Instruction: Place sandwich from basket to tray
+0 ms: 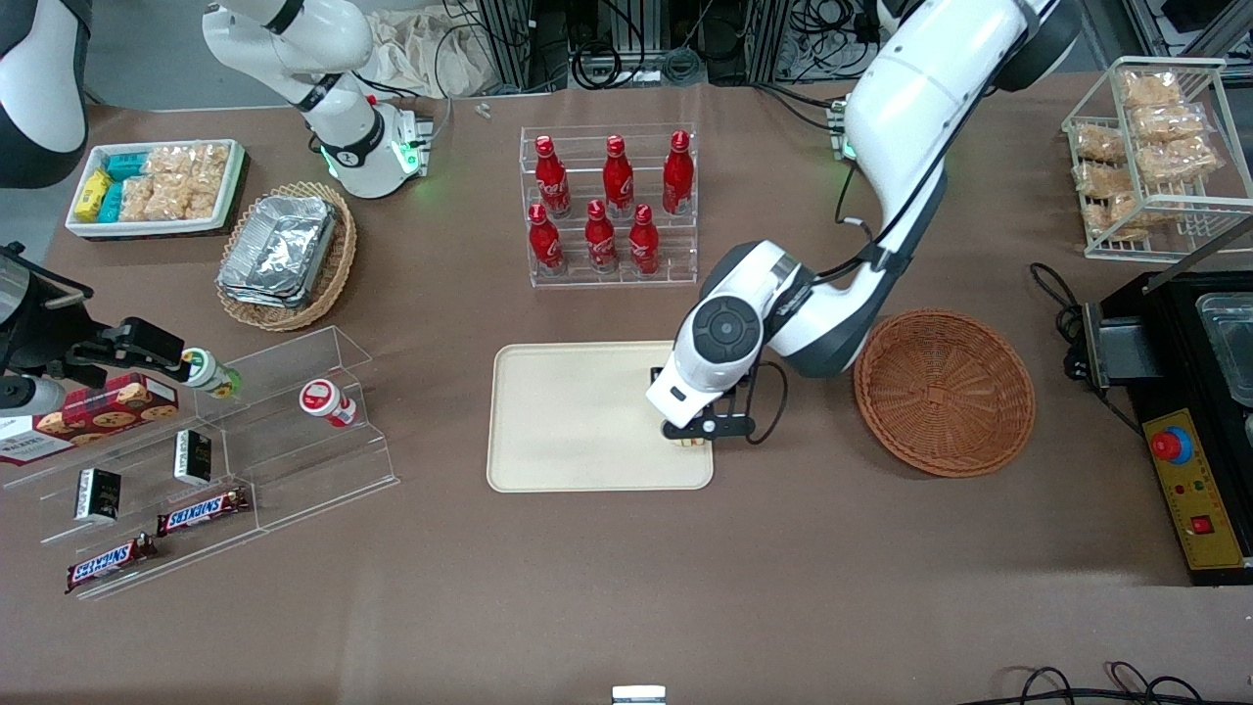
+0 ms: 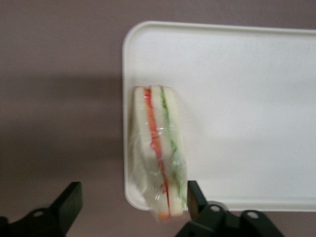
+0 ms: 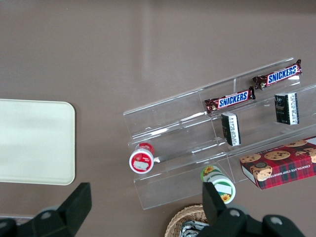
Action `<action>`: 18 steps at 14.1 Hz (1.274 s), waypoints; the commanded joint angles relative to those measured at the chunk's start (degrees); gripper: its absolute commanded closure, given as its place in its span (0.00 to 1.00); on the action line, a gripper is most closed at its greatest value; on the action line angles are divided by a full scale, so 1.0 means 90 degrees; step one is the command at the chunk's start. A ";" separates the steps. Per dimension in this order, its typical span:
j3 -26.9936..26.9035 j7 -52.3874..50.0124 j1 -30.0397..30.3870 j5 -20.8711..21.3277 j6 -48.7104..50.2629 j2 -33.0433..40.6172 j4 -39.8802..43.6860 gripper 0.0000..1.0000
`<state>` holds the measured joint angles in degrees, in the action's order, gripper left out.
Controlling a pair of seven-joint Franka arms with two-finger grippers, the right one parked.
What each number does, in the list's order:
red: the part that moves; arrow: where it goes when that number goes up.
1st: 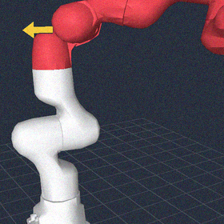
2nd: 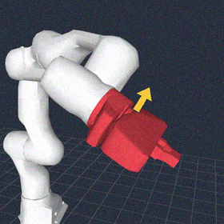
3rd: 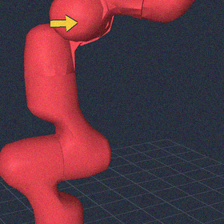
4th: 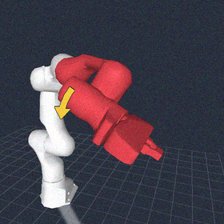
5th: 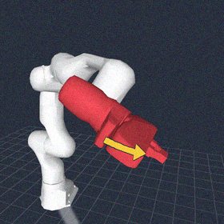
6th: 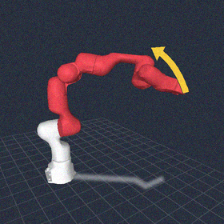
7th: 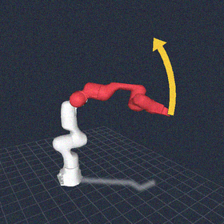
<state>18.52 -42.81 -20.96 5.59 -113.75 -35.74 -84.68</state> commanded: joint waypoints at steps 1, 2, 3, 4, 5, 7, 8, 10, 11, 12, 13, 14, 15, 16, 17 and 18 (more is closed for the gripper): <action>-0.0424 -0.0088 0.0064 0.0102 0.0693 0.1009 -0.0210 0.00; -0.0639 0.0000 0.0064 0.0102 0.0870 0.1244 -0.0239 0.00; -0.0796 0.0059 0.0073 0.0102 0.1036 0.1450 -0.0259 0.00; -0.1020 0.0291 0.0083 0.0102 0.1231 0.1606 -0.0259 0.00; -0.1283 0.0671 0.0073 0.0083 0.1397 0.1753 -0.0259 0.00; -0.1791 0.1316 0.0083 -0.0034 0.1632 0.2037 -0.0268 0.00; -0.1948 0.1648 0.0199 -0.0035 0.1778 0.2144 -0.0259 0.00; -0.1950 0.2729 0.0783 -0.0054 0.2023 0.2427 -0.0269 0.00; -0.1950 0.3373 0.1096 -0.0199 0.2140 0.2564 -0.0269 0.00; -0.1960 0.3872 0.1408 -0.0433 0.2257 0.2700 -0.0269 0.00; -0.1960 0.4235 0.1692 -0.0503 0.2326 0.2798 -0.0269 0.00; -0.1960 0.4509 0.1868 -0.0513 0.2356 0.2886 -0.0259 0.00; -0.1969 0.4561 0.1986 -0.0513 0.2404 0.2926 -0.0210 0.00; -0.1970 0.4542 0.2055 -0.0504 0.2443 0.2926 -0.0152 0.00; -0.1979 0.4522 0.2075 -0.0504 0.2454 0.2917 -0.0122 0.00; -0.1989 0.4483 0.2075 -0.0494 0.2454 0.2917 -0.0122 0.00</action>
<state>0.09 -2.37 -2.25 1.65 -92.26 -10.07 -85.29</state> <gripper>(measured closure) 0.000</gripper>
